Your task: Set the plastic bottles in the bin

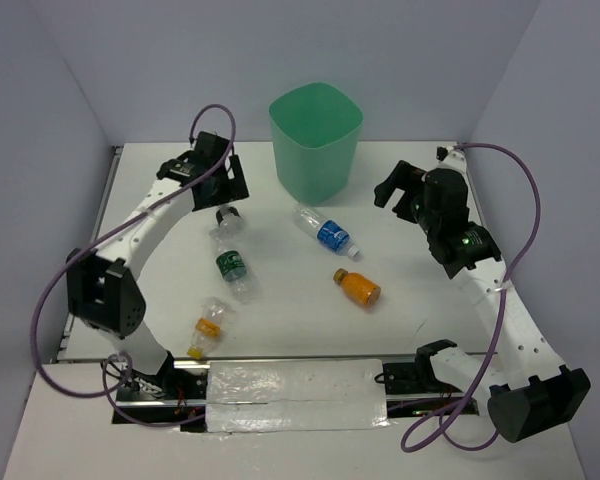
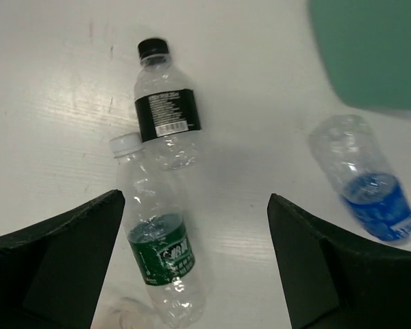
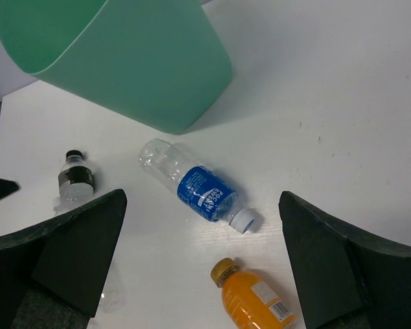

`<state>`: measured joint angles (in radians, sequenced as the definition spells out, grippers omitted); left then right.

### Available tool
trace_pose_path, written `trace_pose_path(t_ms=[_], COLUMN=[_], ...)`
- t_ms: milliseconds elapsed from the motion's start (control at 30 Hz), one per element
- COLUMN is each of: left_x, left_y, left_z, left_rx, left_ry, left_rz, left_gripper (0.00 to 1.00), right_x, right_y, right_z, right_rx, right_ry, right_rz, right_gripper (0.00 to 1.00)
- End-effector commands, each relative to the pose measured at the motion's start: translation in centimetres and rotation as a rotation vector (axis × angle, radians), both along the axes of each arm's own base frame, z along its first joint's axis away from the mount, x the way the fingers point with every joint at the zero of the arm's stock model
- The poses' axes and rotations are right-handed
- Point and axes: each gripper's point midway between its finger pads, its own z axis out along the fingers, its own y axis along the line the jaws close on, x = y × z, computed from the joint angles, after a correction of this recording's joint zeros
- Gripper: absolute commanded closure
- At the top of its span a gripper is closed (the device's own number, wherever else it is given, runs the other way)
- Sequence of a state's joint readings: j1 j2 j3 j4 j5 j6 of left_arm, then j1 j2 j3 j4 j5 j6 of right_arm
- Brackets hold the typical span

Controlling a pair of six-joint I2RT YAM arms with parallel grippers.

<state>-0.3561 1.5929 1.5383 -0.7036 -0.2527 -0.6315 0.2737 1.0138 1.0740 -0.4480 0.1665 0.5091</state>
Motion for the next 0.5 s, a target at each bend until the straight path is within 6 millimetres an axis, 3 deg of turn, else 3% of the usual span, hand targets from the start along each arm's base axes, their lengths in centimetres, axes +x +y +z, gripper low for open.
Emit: trace_pose_path(t_ms=[0,200,467], left_x=[0.8,3.0,4.3], left_y=[1.5,2.2,2.1], left_z=[-2.8,-7.5,-10.8], left_rx=[0.059,0.09,0.118], left_ry=[0.083,0.205,0.274], left_rz=[0.089,0.153,0.161], left_gripper=[0.01,0.05,0.05], right_x=[0.1,-0.5,-0.8], right_y=[0.6,0.4,0.6], right_z=[1.8,2.0,2.0], right_rx=[0.028,0.02,0.026], right_ry=[-0.063,-0.066,-0.057], right_rz=[0.019,0.015,0.029], right_gripper=[0.0,0.0,0.0])
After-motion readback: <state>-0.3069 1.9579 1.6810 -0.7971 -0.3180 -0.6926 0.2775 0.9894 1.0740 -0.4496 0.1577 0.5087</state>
